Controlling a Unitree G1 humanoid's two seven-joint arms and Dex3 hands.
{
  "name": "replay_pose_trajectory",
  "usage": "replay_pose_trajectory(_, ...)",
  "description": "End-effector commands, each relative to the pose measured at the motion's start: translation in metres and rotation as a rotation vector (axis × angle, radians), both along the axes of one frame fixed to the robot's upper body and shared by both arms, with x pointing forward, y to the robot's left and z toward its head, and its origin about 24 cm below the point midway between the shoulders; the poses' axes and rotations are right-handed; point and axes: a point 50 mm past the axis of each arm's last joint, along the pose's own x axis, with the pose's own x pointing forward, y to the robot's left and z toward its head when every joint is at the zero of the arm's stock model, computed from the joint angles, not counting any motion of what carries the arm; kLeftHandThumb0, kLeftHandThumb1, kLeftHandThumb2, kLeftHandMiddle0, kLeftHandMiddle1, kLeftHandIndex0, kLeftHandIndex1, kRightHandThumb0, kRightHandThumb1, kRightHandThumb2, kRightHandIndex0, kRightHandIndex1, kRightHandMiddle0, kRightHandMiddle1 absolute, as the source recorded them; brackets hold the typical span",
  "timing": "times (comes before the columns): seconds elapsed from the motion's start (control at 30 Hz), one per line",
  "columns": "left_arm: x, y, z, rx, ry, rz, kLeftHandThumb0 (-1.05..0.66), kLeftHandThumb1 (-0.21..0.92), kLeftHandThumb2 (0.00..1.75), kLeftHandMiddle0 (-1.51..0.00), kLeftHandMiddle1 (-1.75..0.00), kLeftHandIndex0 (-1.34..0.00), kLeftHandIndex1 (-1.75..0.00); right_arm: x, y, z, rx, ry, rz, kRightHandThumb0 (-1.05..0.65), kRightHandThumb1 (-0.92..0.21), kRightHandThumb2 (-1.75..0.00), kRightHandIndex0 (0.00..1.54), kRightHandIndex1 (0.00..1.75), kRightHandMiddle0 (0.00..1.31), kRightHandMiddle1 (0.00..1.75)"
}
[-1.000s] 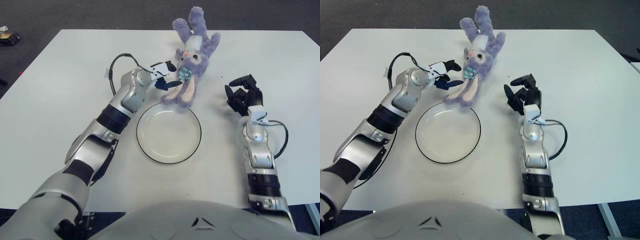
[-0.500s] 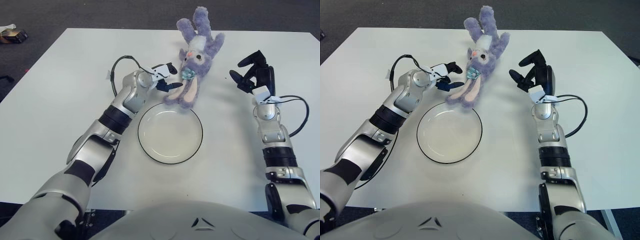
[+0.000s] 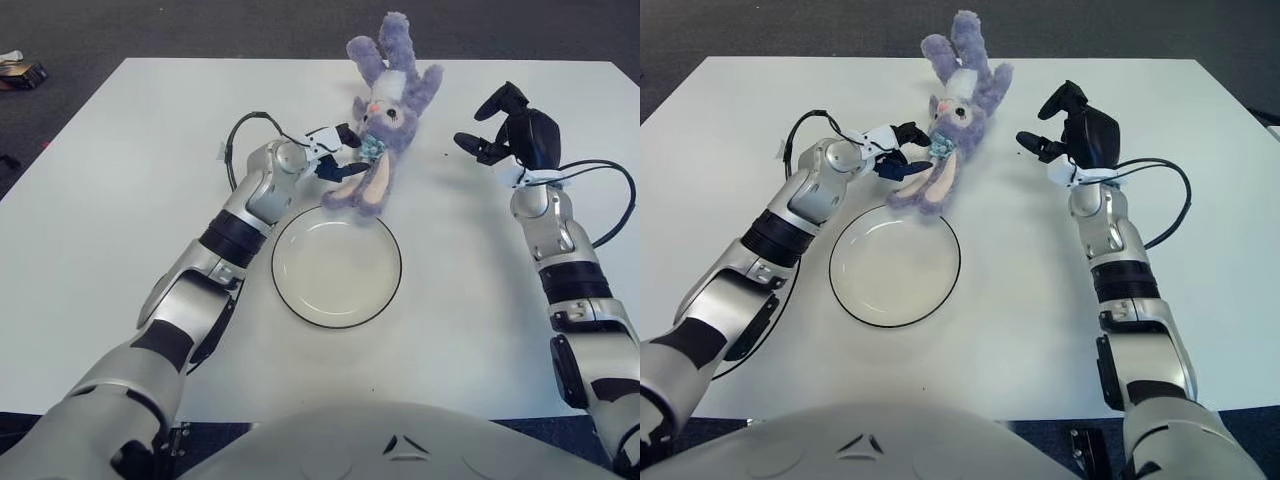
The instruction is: Put the doll into the plate.
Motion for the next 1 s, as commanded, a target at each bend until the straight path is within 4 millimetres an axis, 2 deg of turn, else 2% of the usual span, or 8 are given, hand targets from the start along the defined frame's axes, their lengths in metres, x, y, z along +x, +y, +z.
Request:
replay_pose_trajectory(0.0,0.0,0.004,0.003,-0.01,0.002,0.005,-0.76,0.92,0.47,-0.16,-1.14,-0.06,-0.81,0.007,0.001,0.011,-0.105,-0.019,0.007,-0.36,-0.92,-0.33,0.33,1.57,0.4,1.53)
replay_pose_trajectory(0.13,0.0,0.004,0.003,-0.015,0.004,0.007,-0.75,0.92,0.45,-0.17,-1.14,-0.07,-0.8,0.013,0.003,0.013,-0.175,0.011,0.019,-0.35,-0.92,-0.37,0.28,1.18,0.35,1.58)
replay_pose_trajectory(0.17,0.0,0.004,0.003,-0.016,0.005,0.007,-0.75,0.92,0.45,-0.17,-1.14,-0.07,-0.8,0.014,0.003,0.014,-0.187,0.016,0.022,-0.37,-0.92,-0.3,0.29,1.04,0.3,1.3)
replay_pose_trajectory(0.27,0.0,0.004,0.003,-0.017,0.006,0.008,-0.75,0.92,0.44,-0.18,-1.15,-0.08,-0.79,0.019,0.006,0.017,-0.219,0.026,0.032,-0.38,-0.92,-0.19,0.37,0.71,0.34,0.77)
replay_pose_trajectory(0.37,0.0,0.004,0.003,-0.02,0.008,0.008,-0.75,0.92,0.43,-0.18,-1.15,-0.08,-0.78,0.023,0.009,0.019,-0.263,0.032,0.05,-0.39,-0.92,-0.12,0.44,0.5,0.38,0.49)
replay_pose_trajectory(0.5,0.0,0.003,0.004,-0.025,0.011,0.008,-0.74,0.92,0.42,-0.18,-1.16,-0.08,-0.77,0.027,0.012,0.021,-0.33,0.051,0.059,-0.38,-0.89,-0.03,0.52,0.18,0.45,0.31)
replay_pose_trajectory(0.8,-0.001,0.002,0.011,-0.052,0.024,0.005,-0.74,0.92,0.42,-0.2,-1.18,-0.1,-0.76,0.04,0.018,0.015,-0.472,0.061,0.036,-0.4,-0.8,0.0,0.5,0.03,0.45,0.24)
replay_pose_trajectory(0.97,-0.002,0.001,0.012,-0.056,0.027,0.006,-0.74,0.92,0.42,-0.18,-1.38,-0.12,-0.75,0.042,0.02,0.013,-0.498,0.048,0.028,-0.43,-0.79,0.0,0.49,0.02,0.45,0.22)
